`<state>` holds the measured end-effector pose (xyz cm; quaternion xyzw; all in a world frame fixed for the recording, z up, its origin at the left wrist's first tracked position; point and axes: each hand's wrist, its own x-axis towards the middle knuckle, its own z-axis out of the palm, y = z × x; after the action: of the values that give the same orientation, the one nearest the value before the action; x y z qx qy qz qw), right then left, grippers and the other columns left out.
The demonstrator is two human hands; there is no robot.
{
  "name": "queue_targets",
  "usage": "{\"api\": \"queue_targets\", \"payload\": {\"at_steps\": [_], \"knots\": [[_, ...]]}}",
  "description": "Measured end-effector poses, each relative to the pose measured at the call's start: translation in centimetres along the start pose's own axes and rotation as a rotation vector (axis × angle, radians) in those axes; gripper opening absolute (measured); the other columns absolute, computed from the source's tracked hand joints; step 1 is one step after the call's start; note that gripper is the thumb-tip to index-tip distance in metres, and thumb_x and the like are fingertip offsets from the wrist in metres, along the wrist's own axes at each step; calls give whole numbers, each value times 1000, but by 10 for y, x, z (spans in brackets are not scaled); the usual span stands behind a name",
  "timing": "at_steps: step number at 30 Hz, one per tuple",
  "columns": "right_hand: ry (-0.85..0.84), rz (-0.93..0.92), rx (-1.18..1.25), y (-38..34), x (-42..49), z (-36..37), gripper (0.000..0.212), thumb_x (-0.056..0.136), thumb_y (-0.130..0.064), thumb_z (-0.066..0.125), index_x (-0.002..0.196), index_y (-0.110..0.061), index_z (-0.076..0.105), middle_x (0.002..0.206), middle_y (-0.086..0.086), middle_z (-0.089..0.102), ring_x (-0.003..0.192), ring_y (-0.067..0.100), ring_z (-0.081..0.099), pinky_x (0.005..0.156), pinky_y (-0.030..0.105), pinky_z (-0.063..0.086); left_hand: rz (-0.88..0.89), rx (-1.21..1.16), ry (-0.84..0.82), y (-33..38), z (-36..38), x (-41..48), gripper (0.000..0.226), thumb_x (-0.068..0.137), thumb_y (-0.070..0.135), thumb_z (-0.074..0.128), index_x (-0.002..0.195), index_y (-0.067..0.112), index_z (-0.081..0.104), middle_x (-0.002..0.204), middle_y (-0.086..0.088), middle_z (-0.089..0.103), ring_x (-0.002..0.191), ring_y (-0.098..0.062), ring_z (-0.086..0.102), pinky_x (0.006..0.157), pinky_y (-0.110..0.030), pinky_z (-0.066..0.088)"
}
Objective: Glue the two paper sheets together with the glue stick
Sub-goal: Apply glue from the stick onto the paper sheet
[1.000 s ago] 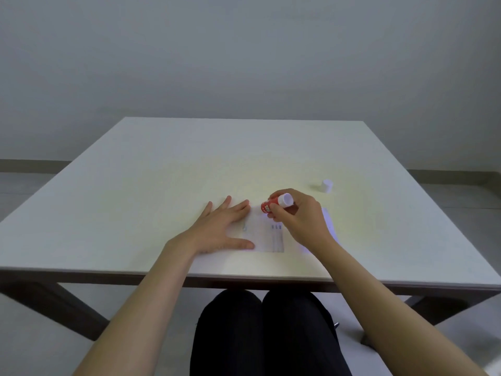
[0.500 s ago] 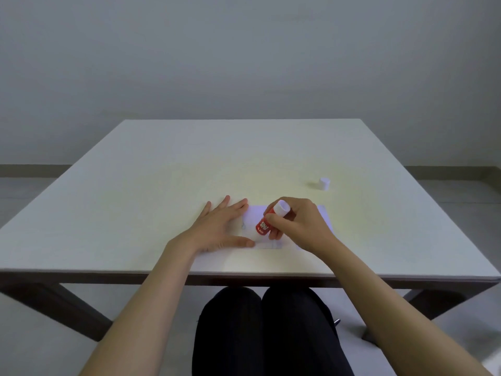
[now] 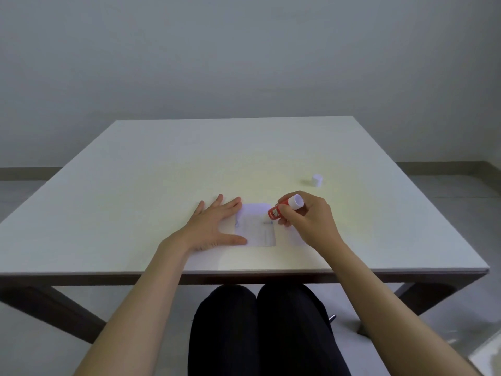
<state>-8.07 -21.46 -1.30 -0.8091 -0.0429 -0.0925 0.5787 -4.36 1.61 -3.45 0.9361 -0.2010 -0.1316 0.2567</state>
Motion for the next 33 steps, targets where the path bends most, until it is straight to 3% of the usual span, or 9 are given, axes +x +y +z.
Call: {"api": "queue_targets", "payload": {"at_steps": [7,11,13,18,22,24,26,29,33], "knots": [[-124,42,25,1,-5,-8,13,68,-19,56,66,-9,64,59,-2,69,49,14,61,57,37,50,1,-10,-2,0,0,0,96,71,61,65,149,32,15,142,38,2,142,2,-10,116,-36,-14],[46,32,25,4,2,-6,8,76,-13,60,73,-12,68,66,5,72,62,24,68,69,41,56,-2,-5,-5,1,-1,-1,93,74,57,65,149,32,15,142,37,2,143,1,-10,117,-37,-14],[68,29,17,4,3,-2,8,73,-18,60,70,-16,67,63,2,72,61,19,67,66,37,56,-1,-5,-5,1,-1,-1,94,73,58,65,149,32,15,142,37,2,143,1,-10,117,-37,-14],[-116,26,85,-2,-1,20,16,71,-23,57,70,-9,66,62,-6,72,55,9,66,56,21,53,-4,-16,5,0,0,0,100,69,63,65,149,32,14,144,36,3,143,1,-10,117,-38,-14],[6,70,102,1,7,29,8,78,-13,62,72,-10,67,64,-1,72,64,19,69,67,37,58,-8,-6,7,-2,7,-2,101,67,63,66,149,33,15,151,31,7,143,0,-9,116,-38,-14],[59,71,56,3,4,29,6,77,-15,63,73,-11,67,69,0,73,70,22,69,69,38,56,-6,-15,4,-2,13,-5,101,66,64,66,149,33,16,151,30,9,143,0,-9,116,-37,-14],[-15,61,30,1,3,30,6,76,-17,64,73,-13,67,71,1,74,68,18,69,68,37,57,-14,-9,5,-1,14,-3,103,64,66,66,148,35,16,152,29,10,142,2,-9,116,-37,-13],[-98,17,111,-14,2,32,9,75,-16,62,70,-11,66,67,0,74,61,14,68,61,28,57,11,-45,73,-1,1,-3,103,62,67,67,147,39,17,143,35,10,136,11,-12,116,-34,-14],[55,114,402,-19,3,28,7,84,-5,60,85,-4,67,79,12,73,67,23,69,64,29,59,-17,-72,95,4,-2,1,102,59,64,71,145,40,20,134,33,12,130,15,-12,113,-29,-15]]}}
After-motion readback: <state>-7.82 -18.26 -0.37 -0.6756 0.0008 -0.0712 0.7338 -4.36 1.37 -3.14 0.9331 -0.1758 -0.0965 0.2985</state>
